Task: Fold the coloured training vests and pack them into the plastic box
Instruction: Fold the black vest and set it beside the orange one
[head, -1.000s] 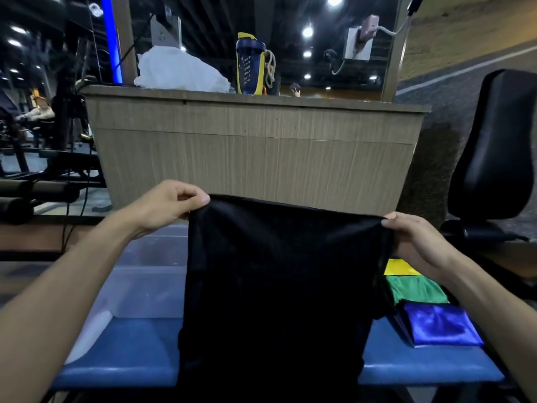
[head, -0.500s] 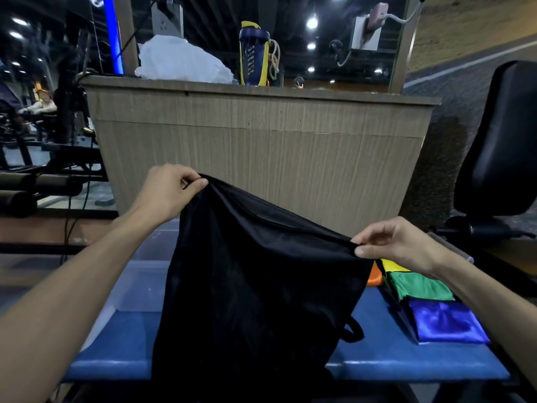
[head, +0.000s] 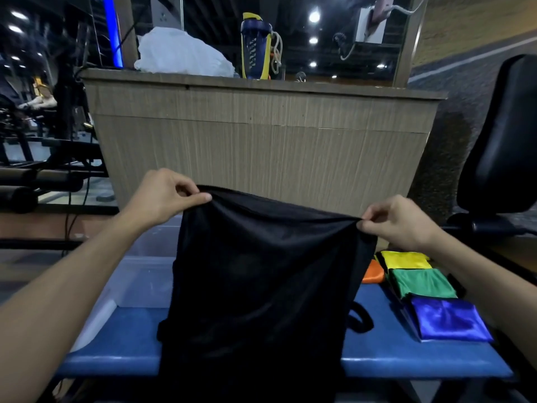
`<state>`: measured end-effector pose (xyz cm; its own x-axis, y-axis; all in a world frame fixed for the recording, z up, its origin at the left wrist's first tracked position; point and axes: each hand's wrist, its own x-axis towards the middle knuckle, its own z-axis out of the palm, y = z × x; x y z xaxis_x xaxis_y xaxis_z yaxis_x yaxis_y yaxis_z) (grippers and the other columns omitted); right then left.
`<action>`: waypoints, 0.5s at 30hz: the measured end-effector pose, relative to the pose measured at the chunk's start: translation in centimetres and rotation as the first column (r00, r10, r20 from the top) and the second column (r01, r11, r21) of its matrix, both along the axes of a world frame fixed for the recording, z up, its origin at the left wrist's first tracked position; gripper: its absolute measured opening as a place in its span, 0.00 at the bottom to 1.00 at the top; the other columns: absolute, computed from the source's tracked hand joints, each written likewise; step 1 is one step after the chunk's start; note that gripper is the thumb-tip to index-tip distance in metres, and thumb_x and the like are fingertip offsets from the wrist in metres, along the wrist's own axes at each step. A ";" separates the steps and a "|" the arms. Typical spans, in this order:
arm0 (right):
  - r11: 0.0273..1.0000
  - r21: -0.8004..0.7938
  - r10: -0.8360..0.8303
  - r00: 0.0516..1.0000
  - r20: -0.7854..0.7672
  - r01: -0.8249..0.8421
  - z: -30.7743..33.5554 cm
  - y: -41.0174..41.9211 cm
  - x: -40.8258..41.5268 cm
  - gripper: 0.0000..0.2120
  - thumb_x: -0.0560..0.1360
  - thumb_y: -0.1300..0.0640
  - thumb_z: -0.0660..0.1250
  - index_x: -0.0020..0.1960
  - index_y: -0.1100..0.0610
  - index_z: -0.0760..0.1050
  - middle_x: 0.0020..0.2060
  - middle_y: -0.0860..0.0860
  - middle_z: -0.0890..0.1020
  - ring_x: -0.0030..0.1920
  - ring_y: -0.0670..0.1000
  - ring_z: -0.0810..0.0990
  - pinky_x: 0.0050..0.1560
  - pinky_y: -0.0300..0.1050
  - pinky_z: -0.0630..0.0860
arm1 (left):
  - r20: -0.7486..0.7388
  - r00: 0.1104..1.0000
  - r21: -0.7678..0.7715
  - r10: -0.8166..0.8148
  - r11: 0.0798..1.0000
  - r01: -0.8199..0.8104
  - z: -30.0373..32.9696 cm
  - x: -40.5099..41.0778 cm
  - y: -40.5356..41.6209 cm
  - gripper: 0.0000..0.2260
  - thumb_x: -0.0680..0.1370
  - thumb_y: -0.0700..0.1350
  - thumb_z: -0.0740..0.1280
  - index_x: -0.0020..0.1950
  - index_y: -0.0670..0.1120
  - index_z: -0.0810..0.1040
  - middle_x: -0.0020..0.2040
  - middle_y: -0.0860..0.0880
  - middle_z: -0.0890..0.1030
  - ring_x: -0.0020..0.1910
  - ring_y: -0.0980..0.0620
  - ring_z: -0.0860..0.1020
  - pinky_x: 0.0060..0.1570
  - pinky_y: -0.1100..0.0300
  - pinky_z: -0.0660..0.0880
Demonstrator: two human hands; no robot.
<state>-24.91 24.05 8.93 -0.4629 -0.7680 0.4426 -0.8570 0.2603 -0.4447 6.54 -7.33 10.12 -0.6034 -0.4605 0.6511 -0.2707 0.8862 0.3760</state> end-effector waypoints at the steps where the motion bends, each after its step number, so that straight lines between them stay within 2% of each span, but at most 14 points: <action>1: 0.998 -0.047 -0.042 0.999 -0.023 0.041 0.3 -0.1 -0.3 0.10 0.71 0.59 0.77 0.34 0.51 0.81 0.30 0.48 0.83 0.30 0.39 0.76 0.37 0.35 0.72 | 0.032 0.999 -0.038 -0.006 0.999 0.007 -0.4 0.2 -0.3 0.10 0.70 0.56 0.78 0.33 0.55 0.82 0.28 0.57 0.81 0.32 0.61 0.78 0.32 0.72 0.68; 3: 0.985 -0.137 -0.108 0.994 -0.026 0.103 1.2 -0.2 -0.7 0.12 0.71 0.59 0.77 0.33 0.49 0.80 0.31 0.49 0.83 0.30 0.39 0.77 0.37 0.32 0.72 | 0.118 0.993 -0.135 -0.018 0.990 0.034 -1.1 0.3 -0.8 0.14 0.70 0.60 0.75 0.33 0.52 0.83 0.30 0.56 0.81 0.31 0.58 0.78 0.33 0.66 0.71; 6: 0.953 -0.262 -0.162 0.987 -0.016 0.152 2.5 -0.7 -0.8 0.12 0.71 0.59 0.77 0.33 0.49 0.79 0.32 0.51 0.84 0.34 0.45 0.79 0.43 0.42 0.75 | 0.318 0.948 -0.244 -0.013 0.965 0.096 -1.9 0.1 -0.9 0.23 0.71 0.66 0.65 0.35 0.46 0.82 0.33 0.53 0.80 0.31 0.55 0.76 0.35 0.58 0.72; 10: 0.925 -0.363 -0.123 0.992 -0.003 0.114 4.0 -1.3 -0.4 0.09 0.72 0.59 0.76 0.36 0.50 0.81 0.33 0.51 0.84 0.35 0.46 0.80 0.43 0.45 0.77 | 0.518 0.842 -0.383 0.153 0.921 0.068 -2.8 -0.7 -1.3 0.25 0.79 0.64 0.60 0.39 0.44 0.80 0.37 0.48 0.80 0.35 0.48 0.76 0.39 0.52 0.74; 11: 0.925 -0.366 -0.113 0.994 -0.013 0.101 4.3 -1.3 -0.3 0.07 0.72 0.59 0.76 0.37 0.51 0.81 0.34 0.51 0.84 0.35 0.46 0.80 0.43 0.44 0.77 | 0.533 0.826 -0.391 0.182 0.919 0.050 -3.0 -0.9 -1.4 0.25 0.80 0.63 0.59 0.39 0.44 0.80 0.37 0.48 0.80 0.36 0.48 0.76 0.40 0.51 0.74; 13: 0.929 -0.360 -0.104 0.994 -0.028 0.087 4.4 -1.2 -0.3 0.05 0.73 0.58 0.76 0.40 0.53 0.83 0.35 0.51 0.85 0.34 0.43 0.80 0.40 0.35 0.75 | 0.518 0.836 -0.365 0.179 0.931 0.027 -3.0 -1.0 -1.4 0.26 0.79 0.65 0.58 0.39 0.45 0.80 0.37 0.49 0.80 0.35 0.49 0.76 0.39 0.52 0.74; 15: 0.933 -0.349 -0.104 0.994 -0.033 0.086 4.1 -0.7 -0.8 0.04 0.73 0.57 0.77 0.41 0.54 0.83 0.35 0.51 0.85 0.33 0.42 0.79 0.38 0.30 0.73 | 0.404 0.912 -0.221 0.067 0.975 0.027 -2.9 -0.8 -0.9 0.23 0.77 0.64 0.62 0.38 0.46 0.82 0.36 0.52 0.82 0.34 0.55 0.78 0.38 0.59 0.74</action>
